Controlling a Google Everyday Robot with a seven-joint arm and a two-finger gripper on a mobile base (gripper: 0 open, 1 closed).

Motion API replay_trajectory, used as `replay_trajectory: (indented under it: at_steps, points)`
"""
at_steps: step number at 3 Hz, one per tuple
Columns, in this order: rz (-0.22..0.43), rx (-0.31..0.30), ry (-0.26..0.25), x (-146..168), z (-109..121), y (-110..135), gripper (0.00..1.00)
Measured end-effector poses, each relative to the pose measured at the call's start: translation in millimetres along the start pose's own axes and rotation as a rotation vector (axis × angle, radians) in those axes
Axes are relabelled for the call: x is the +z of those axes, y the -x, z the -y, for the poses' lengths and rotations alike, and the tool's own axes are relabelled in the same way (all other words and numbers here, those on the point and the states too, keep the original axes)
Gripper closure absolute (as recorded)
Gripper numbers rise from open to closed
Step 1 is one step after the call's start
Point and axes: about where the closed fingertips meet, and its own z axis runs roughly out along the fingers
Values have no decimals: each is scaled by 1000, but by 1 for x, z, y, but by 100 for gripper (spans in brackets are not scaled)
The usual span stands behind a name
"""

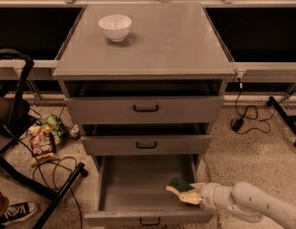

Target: Place sponge into bottom drawer

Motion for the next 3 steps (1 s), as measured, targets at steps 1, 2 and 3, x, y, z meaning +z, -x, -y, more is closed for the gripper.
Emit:
replay_trajectory:
  at_steps: [1,2,3]
  points:
    - [-8,-80,1,65,12,-2,100]
    - [5,-121,6,125,28,-4,100]
    - [10,-133,10,178,45,-13,100]
